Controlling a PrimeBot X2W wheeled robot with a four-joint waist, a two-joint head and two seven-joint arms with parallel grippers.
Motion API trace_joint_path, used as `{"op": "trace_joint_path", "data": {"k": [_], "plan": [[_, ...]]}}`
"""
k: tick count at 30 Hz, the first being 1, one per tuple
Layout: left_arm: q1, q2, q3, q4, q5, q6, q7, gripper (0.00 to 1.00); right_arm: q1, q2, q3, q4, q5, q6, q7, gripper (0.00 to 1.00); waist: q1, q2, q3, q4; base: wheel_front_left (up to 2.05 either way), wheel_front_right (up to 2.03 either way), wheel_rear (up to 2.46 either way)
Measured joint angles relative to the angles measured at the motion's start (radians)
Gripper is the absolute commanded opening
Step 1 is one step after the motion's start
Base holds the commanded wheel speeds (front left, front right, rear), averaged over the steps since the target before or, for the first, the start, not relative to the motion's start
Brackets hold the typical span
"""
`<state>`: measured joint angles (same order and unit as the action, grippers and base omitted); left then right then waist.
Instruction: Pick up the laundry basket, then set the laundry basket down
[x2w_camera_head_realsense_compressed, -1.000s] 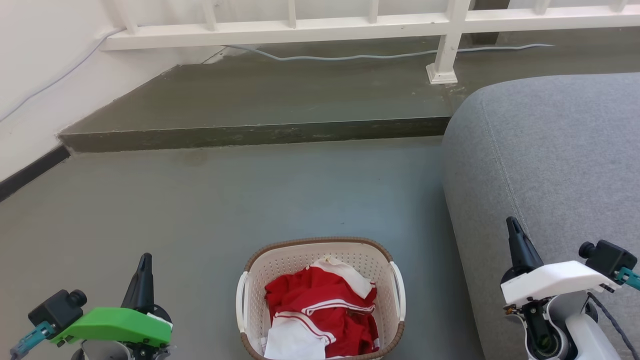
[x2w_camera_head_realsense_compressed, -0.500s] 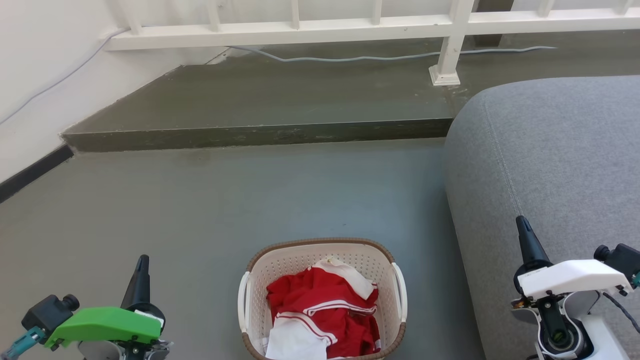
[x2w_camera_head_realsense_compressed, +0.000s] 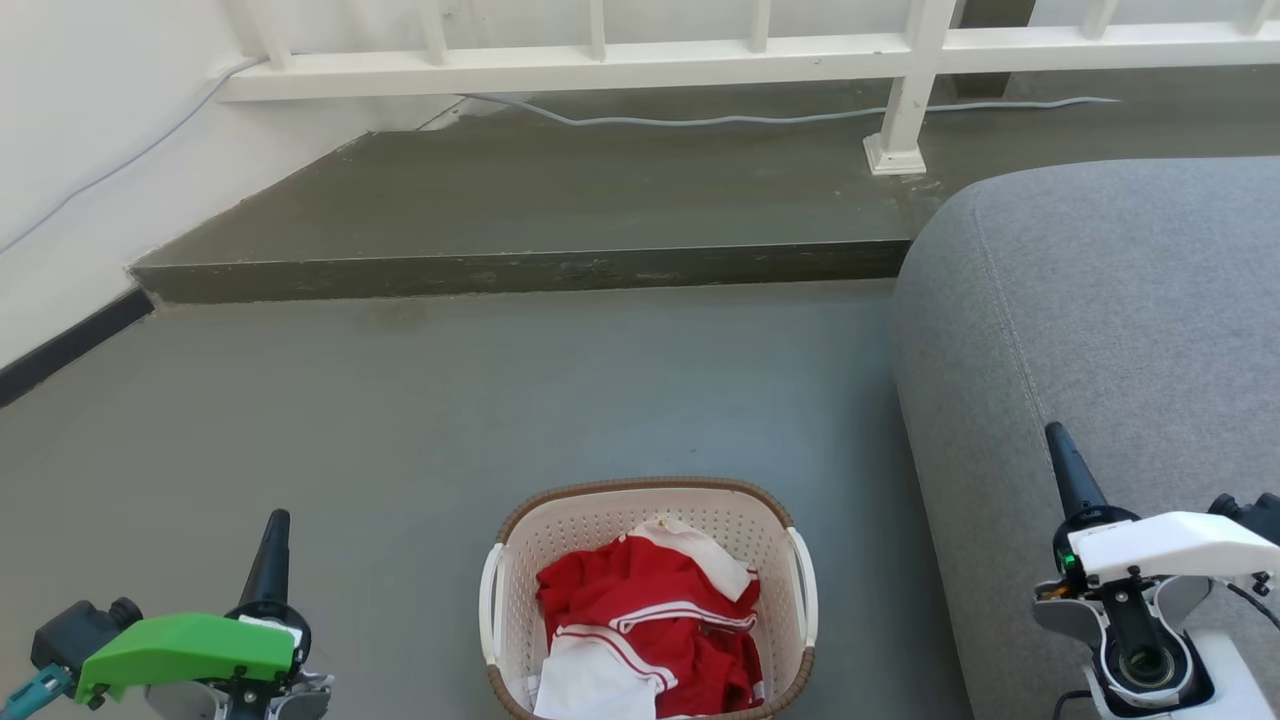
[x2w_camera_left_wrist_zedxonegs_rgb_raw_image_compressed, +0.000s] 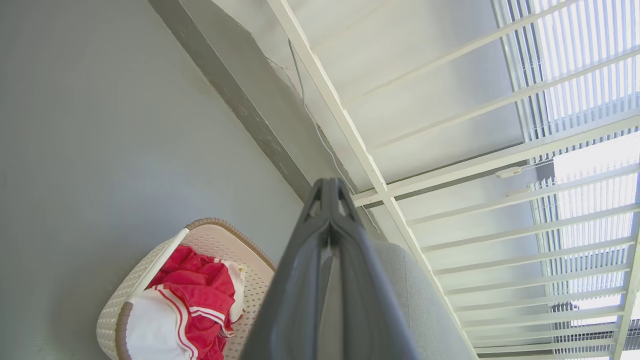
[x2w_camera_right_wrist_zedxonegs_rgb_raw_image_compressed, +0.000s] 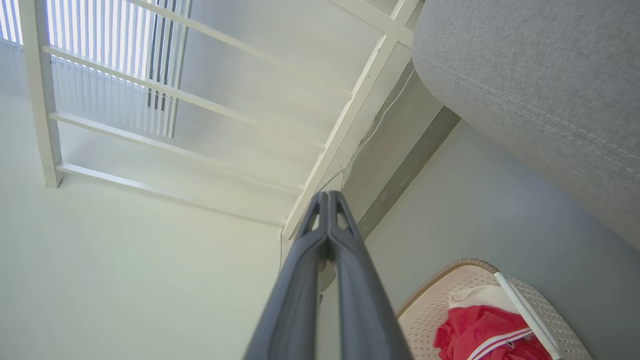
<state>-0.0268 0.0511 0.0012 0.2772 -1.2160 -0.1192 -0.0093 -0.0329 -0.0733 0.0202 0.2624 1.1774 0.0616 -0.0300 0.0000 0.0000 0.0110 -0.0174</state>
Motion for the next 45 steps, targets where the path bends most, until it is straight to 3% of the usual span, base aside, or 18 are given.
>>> {"op": "trace_joint_path", "data": {"k": [35, 45], "plan": [[-0.026, -0.01, 0.074, 0.0, -0.373, -0.001, 0.119, 0.0, -0.021, 0.012, -0.119, 0.013, 0.437, 0.053, 0.112, 0.0, 0.0, 0.0, -0.008, 0.017, 0.0, 0.0, 0.0], [-0.035, -0.011, 0.081, 0.0, -0.383, -0.004, 0.12, 0.0, -0.021, 0.012, -0.123, 0.014, 0.444, 0.056, 0.112, 0.0, 0.0, 0.0, -0.008, 0.017, 0.0, 0.0, 0.0]]}}
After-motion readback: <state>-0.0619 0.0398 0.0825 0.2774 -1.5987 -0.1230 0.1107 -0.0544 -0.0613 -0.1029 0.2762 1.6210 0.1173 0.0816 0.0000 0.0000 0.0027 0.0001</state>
